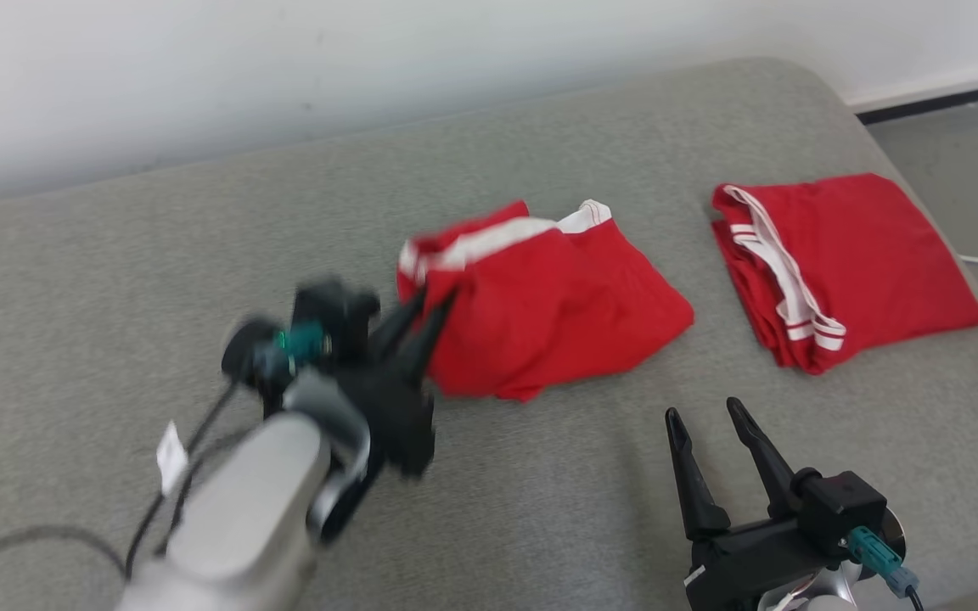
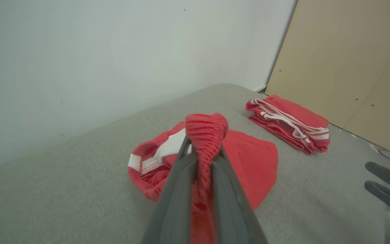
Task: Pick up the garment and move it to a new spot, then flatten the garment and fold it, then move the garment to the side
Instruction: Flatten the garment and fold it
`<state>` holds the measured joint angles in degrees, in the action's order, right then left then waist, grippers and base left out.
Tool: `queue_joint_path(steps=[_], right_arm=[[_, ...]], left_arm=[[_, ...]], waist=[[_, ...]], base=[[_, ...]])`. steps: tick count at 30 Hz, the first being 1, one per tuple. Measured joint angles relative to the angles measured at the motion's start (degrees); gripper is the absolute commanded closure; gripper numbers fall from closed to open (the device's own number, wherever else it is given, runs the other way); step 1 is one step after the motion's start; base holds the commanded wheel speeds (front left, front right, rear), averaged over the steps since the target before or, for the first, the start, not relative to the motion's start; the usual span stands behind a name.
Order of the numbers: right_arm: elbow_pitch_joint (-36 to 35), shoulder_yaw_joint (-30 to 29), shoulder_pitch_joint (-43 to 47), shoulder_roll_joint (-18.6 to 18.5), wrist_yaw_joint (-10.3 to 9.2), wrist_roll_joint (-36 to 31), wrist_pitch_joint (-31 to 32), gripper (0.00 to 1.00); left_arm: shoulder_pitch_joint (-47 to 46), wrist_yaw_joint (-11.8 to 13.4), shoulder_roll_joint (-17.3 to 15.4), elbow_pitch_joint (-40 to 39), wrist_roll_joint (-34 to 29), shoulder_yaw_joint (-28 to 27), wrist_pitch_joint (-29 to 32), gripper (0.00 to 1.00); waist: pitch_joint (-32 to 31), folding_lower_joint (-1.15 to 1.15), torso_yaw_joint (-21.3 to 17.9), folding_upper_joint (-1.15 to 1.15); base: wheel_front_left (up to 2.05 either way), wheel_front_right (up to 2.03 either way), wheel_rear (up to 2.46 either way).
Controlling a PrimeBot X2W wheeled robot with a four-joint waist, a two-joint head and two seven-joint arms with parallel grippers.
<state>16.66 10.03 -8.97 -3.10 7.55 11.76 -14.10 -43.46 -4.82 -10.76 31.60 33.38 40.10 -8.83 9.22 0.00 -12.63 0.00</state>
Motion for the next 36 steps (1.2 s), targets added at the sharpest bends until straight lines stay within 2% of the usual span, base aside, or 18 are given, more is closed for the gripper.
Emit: queue_joint_path(steps=[3, 6, 14, 21, 22, 23, 30, 36], right_arm=[[-0.46, -0.18, 0.64, -0.08, 0.0, -0.27, 0.49, 0.0], [-0.85, -0.04, 0.88, -0.19, 0.0, -0.3, 1.02, 0.0], [-1.45, 0.35, 1.39, -0.4, 0.0, -0.3, 2.01, 0.0], [-2.02, 0.42, 1.41, -0.86, 0.0, -0.27, 2.3, 0.0], [-2.05, 0.41, 1.41, -0.87, 0.01, -0.27, 2.33, 0.0], [-2.09, 0.42, 1.41, -0.87, 0.0, -0.27, 2.33, 0.0], [-2.4, -0.3, 1.76, -1.21, 0.0, -0.27, 2.5, 0.0], [-3.08, -1.36, 0.61, -3.67, 0.0, -0.77, 4.79, 0.0]], left_arm=[[5.58, 0.07, -1.82, -2.74, 0.57, 0.85, 0.16, 1.0], [10.27, 1.2, -4.12, -5.44, 1.23, 1.01, 0.8, 1.0], [18.77, 5.95, -10.28, -7.1, 3.1, -1.98, 1.66, 1.0], [20.43, 9.45, -11.21, -2.59, 5.99, -6.7, -1.9, 1.0], [20.45, 9.76, -11.16, -1.7, 6.46, -7.45, -2.29, 0.63], [20.48, 10.05, -11.11, -0.75, 6.94, -8.02, -2.44, 0.0], [22.84, 11.46, -10.16, 0.66, 10.03, -12.41, -4.9, 0.0], [25.88, 13.17, -9.73, -4.7, 8.87, -16.24, -6.05, 0.0]], waist=[[-0.39, 0.0, 1.62, 0.0], [-0.96, 0.0, 3.08, 0.0], [-2.87, -0.01, 4.82, 0.0], [-3.03, 0.0, 4.6, 0.0], [-3.07, 0.0, 4.56, 0.0], [-3.12, 0.0, 4.5, 0.0], [-3.87, 0.0, 4.54, 0.0], [-4.51, 0.0, 5.94, 0.0]], base=[[0.0, 0.0, 0.0], [0.0, 0.0, 0.0], [0.0, 0.0, 0.0], [0.0, 0.0, 0.0], [0.0, 0.0, 0.0], [0.0, 0.0, 0.0], [0.0, 0.0, 0.0], [0.0, 0.0, 0.0]])
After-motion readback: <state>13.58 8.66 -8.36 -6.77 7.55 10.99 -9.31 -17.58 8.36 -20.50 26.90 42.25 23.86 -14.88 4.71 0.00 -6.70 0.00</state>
